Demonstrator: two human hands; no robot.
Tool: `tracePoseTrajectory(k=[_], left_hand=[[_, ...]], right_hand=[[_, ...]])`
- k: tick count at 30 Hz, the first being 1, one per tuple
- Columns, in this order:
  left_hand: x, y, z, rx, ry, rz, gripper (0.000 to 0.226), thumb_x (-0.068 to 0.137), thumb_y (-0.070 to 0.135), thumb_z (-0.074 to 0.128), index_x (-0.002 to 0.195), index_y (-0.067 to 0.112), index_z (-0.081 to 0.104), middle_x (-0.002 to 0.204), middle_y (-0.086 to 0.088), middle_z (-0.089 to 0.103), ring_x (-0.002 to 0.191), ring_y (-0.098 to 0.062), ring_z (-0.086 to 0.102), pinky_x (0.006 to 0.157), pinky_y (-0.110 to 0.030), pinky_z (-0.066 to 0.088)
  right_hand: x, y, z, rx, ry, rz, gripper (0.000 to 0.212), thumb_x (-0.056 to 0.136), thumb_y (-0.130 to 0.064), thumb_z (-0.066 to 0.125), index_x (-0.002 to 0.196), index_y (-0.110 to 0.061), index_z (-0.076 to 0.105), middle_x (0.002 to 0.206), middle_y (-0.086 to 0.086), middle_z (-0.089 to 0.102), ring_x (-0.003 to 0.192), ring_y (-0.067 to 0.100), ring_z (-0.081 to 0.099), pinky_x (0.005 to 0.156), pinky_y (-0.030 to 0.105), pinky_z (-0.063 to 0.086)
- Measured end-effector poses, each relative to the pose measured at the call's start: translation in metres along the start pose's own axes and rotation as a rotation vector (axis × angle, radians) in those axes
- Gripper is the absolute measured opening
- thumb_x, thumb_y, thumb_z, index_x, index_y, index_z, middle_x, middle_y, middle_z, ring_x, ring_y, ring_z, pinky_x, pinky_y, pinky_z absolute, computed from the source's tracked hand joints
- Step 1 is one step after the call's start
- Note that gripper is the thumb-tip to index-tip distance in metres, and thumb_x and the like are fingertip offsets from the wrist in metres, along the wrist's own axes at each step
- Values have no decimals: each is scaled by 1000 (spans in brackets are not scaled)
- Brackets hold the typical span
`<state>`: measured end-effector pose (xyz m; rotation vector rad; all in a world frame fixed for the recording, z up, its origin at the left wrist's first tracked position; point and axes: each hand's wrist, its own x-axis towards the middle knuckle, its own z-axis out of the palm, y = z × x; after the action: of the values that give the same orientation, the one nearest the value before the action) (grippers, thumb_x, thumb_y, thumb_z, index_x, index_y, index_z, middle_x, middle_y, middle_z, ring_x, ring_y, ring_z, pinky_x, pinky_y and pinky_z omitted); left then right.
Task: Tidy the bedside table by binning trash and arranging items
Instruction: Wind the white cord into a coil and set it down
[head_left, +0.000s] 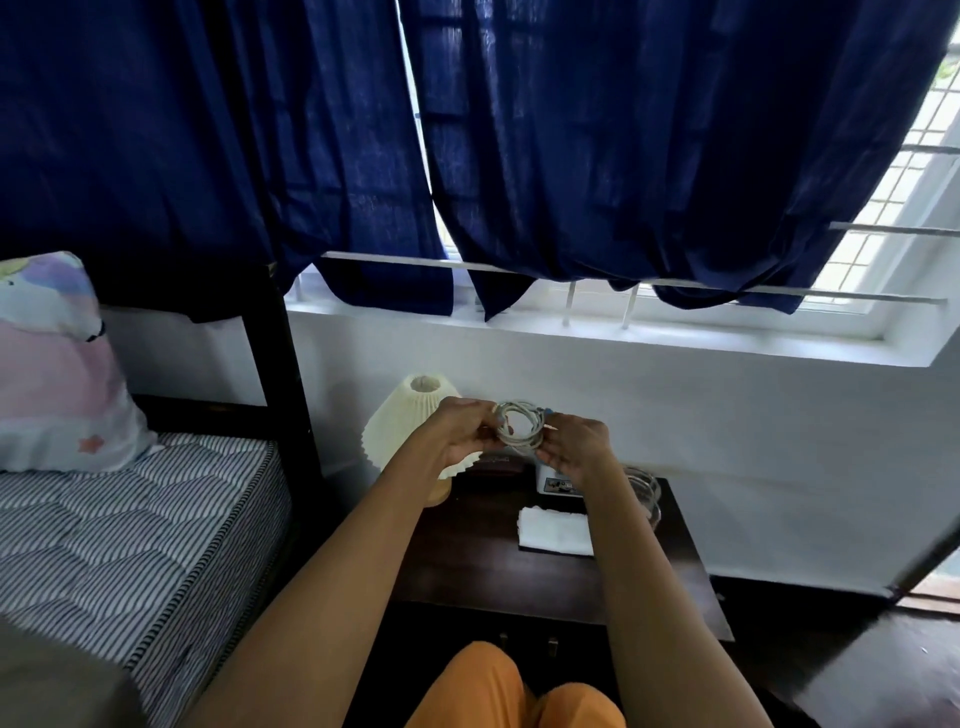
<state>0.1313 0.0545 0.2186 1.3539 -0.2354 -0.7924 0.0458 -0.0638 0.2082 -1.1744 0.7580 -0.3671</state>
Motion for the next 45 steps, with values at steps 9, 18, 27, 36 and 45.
tracePoseTrajectory(k=[9, 18, 27, 36, 45], left_hand=[[32, -67, -32, -103, 172, -116, 27, 84, -17, 51, 106, -3, 55, 82, -15, 59, 74, -23, 58, 83, -42, 52], [58, -151, -78, -189, 342, -289, 23, 82, -18, 53, 97, -1, 58, 79, -12, 59, 69, -21, 57, 69, -34, 50], [90, -183, -118, -234, 561, -290, 47, 79, -19, 58, 124, -8, 50, 114, -28, 61, 108, -37, 61, 81, -39, 52], [114, -215, -132, -185, 683, -296, 36, 80, -14, 60, 115, -7, 57, 107, -25, 64, 90, -27, 63, 81, -34, 52], [123, -231, -137, 18, 797, -318, 32, 79, -2, 65, 111, 1, 64, 109, -19, 68, 97, -29, 66, 88, -38, 55]], right_hand=[[53, 68, 13, -105, -7, 110, 20, 95, -13, 48, 106, -2, 61, 94, 15, 64, 72, 21, 61, 71, 32, 52], [91, 162, 24, -236, -76, 259, 14, 91, -13, 56, 94, -4, 67, 107, 25, 68, 96, 31, 65, 91, 44, 54], [120, 208, 56, -342, -69, 247, 21, 85, -17, 60, 106, -13, 63, 107, 12, 68, 101, 25, 66, 95, 45, 53], [134, 224, 66, -564, -142, 125, 32, 85, -17, 61, 117, -16, 60, 109, 1, 67, 97, 12, 60, 84, 24, 47], [139, 232, 70, -699, -291, 74, 38, 89, -14, 55, 127, -14, 55, 123, 4, 64, 117, 17, 57, 89, 22, 42]])
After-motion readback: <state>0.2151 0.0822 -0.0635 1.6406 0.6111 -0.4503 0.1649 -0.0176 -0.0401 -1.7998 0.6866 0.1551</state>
